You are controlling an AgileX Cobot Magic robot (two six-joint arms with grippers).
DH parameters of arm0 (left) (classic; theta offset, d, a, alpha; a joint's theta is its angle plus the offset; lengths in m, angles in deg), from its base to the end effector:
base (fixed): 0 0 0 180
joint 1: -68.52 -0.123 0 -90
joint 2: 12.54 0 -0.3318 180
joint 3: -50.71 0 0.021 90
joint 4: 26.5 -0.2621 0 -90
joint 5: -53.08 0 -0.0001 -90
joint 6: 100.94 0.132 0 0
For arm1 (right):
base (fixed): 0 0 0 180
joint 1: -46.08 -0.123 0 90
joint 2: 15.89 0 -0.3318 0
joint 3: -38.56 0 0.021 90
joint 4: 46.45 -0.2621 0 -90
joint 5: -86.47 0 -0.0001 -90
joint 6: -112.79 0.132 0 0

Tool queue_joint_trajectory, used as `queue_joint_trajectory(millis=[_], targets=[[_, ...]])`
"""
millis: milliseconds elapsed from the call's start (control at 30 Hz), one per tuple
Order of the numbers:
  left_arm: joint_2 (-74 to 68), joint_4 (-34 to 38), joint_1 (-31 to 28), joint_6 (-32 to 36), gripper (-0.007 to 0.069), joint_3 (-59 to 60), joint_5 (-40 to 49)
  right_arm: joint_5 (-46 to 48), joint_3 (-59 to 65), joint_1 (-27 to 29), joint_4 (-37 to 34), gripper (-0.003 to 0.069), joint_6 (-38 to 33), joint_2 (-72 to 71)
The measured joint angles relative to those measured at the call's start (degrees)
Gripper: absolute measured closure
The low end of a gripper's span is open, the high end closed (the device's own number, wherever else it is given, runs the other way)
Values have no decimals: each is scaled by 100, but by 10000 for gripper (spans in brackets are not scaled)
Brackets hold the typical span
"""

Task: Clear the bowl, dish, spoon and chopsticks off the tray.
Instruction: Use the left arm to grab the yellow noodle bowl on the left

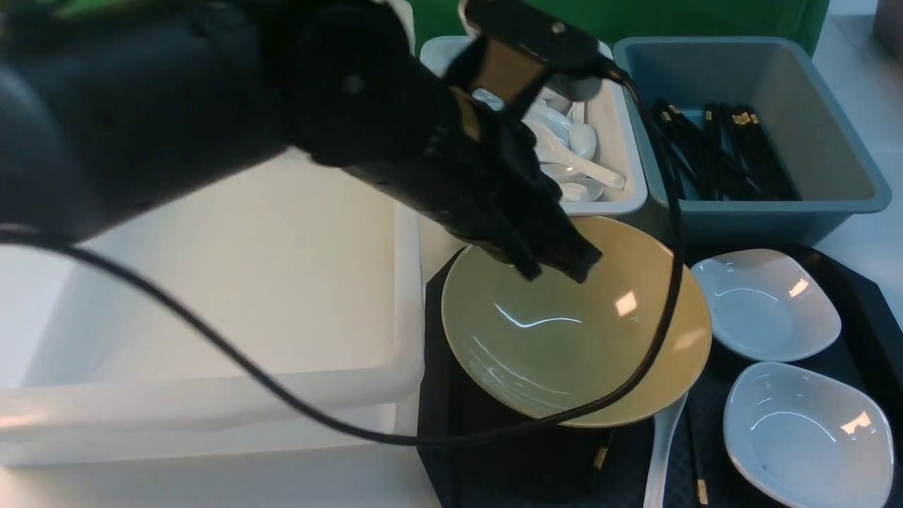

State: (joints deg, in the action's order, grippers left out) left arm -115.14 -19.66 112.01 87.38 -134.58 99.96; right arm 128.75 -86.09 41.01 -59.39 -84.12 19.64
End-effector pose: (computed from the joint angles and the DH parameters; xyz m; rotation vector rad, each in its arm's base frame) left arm 0.2912 -0.2921 0.3279 1.0534 2.3251 -0.3873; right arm 0.0865 0.0277 0.2447 -0.3240 2.2830 0.1551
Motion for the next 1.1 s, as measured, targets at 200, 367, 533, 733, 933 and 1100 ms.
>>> queue_joint_trajectory(millis=[200, 367, 533, 733, 933, 1100], targets=[[-1373, 73, 0, 240, 633, -952, 942, 0, 0, 0, -17, 626, 0, 7], [-2178, 364, 0, 299, 633, -1330, 1313, -41, 0, 0, -39, 624, 6, 14], [-2300, 1219, 0, 623, 633, -1335, 1559, -188, 0, 0, -45, 624, 11, 14], [-2300, 2509, 91, 1405, 633, -1364, 1772, -257, 0, 0, -63, 624, 11, 16], [-2265, 2815, 269, 1879, 633, -1402, 1964, -257, 0, 0, -63, 621, 11, 16], [-2131, 2325, 180, 1928, 633, -1677, 2005, -262, 0, 0, -63, 620, 11, 16]])
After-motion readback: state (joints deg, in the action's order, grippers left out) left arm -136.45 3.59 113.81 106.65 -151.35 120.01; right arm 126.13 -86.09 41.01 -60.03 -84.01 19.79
